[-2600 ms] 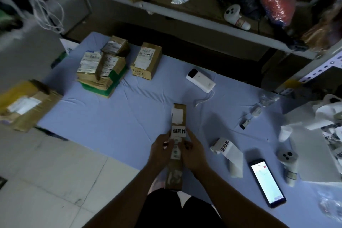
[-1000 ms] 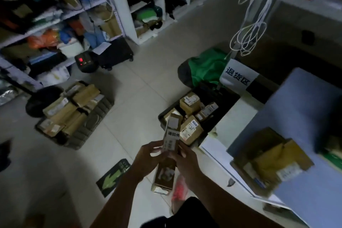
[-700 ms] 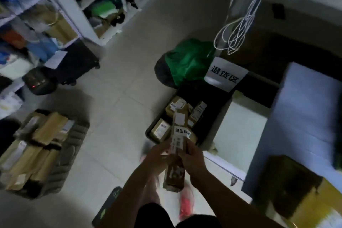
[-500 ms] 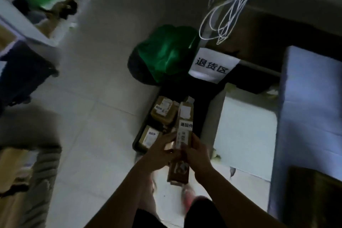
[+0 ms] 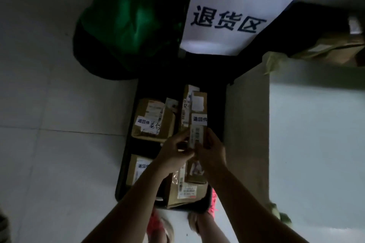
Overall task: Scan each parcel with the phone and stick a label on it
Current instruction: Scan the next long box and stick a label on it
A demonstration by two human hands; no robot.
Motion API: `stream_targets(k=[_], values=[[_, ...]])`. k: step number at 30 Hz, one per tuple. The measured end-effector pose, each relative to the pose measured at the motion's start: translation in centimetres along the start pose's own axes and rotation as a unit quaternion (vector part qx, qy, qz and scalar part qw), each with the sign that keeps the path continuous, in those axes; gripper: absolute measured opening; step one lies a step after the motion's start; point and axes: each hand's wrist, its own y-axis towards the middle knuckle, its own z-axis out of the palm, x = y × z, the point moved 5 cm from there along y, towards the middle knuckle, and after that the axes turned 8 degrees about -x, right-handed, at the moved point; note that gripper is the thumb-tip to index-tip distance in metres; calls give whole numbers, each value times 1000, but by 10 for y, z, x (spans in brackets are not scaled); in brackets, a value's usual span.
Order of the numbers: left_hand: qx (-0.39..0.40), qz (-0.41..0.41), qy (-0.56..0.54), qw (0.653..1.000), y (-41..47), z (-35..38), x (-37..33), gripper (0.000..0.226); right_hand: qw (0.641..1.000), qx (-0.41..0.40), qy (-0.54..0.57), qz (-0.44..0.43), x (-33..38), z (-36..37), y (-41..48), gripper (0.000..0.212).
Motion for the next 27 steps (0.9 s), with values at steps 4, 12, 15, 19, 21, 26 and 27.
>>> stream_targets(k=[4,12,15,19,21,26,27], values=[[-2,-3,20,1000,72,20,32,68,1000,-20,-1,-2,-28,10,66,44],[-8,21,14,1000,144,59,69,54,996,-72,-51,-4,-67,12,141,46],[-41,21,39,998,146,61,72,43,996,-76,-40,3,-68,10,145,41],[-69,92,196,974,122,45,45,48,988,-84,-116,-54,-50,6,123,41],[-94,154,306,935,99,28,17,51,976,-82,-171,-108,-28,0,100,34],[-133,232,548,793,25,-25,-94,50,923,-57,-332,-187,69,-30,24,26],[-132,233,580,769,14,-33,-115,53,910,-57,-359,-199,88,-37,12,26]])
